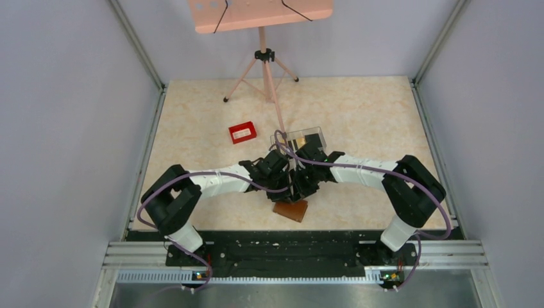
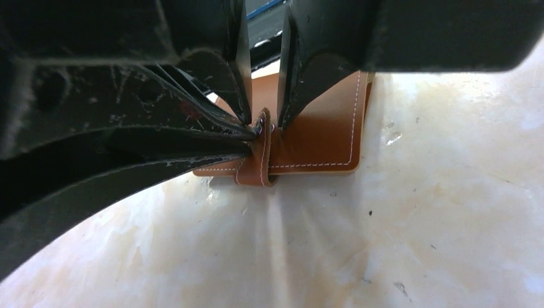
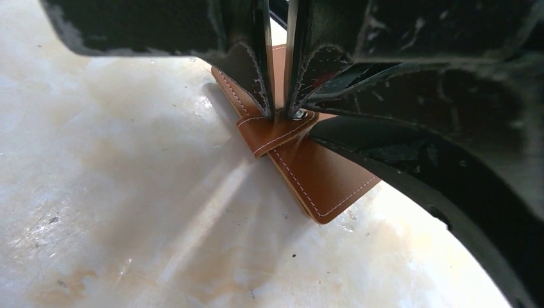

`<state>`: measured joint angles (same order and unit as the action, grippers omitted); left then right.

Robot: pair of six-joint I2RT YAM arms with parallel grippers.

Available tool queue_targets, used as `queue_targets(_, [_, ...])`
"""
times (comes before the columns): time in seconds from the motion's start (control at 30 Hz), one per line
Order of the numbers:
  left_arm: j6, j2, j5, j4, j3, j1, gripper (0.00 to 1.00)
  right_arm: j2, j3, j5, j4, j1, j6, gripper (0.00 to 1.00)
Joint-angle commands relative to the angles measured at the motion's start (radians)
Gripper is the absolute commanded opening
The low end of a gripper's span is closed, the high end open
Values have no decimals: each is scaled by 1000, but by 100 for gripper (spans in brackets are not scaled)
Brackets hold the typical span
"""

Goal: Put the credit cards into the card holder
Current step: Close the card holder at the center of the board.

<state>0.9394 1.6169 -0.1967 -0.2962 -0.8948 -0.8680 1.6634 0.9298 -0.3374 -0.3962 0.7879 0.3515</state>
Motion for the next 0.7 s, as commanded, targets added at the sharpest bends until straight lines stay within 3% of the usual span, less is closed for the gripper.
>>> queue_targets(0.0, [-69, 22, -79, 104, -75, -36, 27, 74, -48, 15, 2, 36, -40, 12])
queue_targets(0.1, [-65, 37, -96, 116, -76, -34, 22, 71, -50, 13, 6, 34, -39, 12])
queue_targets(0.27, [-68, 35, -85, 107, -76, -32, 1, 57, -55, 5, 15, 26, -36, 12])
queue_targets(0.67, [-95, 16, -53, 33, -99, -33, 0, -103, -95, -67, 98, -38, 26, 13])
